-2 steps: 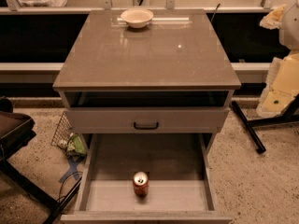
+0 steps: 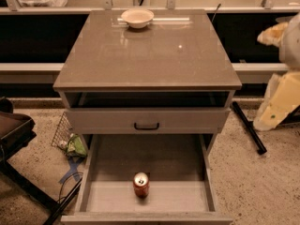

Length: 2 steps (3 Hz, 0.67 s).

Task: Pick coke can from middle drawer and place on counter

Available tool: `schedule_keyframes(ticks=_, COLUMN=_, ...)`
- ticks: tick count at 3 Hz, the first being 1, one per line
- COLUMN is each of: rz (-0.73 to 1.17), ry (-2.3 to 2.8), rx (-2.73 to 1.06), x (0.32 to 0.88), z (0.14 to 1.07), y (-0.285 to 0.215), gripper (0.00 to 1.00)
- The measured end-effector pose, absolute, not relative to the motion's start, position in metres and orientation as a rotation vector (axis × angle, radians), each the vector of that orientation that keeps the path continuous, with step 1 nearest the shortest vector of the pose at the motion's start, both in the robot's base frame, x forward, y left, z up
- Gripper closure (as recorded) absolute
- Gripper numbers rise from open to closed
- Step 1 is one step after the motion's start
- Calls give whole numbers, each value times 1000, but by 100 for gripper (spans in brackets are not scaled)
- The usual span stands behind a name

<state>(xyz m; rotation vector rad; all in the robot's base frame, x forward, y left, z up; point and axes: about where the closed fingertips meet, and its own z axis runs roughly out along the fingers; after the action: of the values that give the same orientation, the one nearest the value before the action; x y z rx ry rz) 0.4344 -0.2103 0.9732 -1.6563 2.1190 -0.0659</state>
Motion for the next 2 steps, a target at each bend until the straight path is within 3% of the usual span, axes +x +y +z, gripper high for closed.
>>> schedule_keyframes(ticks=2, rz=209, ry=1924, rx=-1503, x=433, z=871, y=-219, gripper=0)
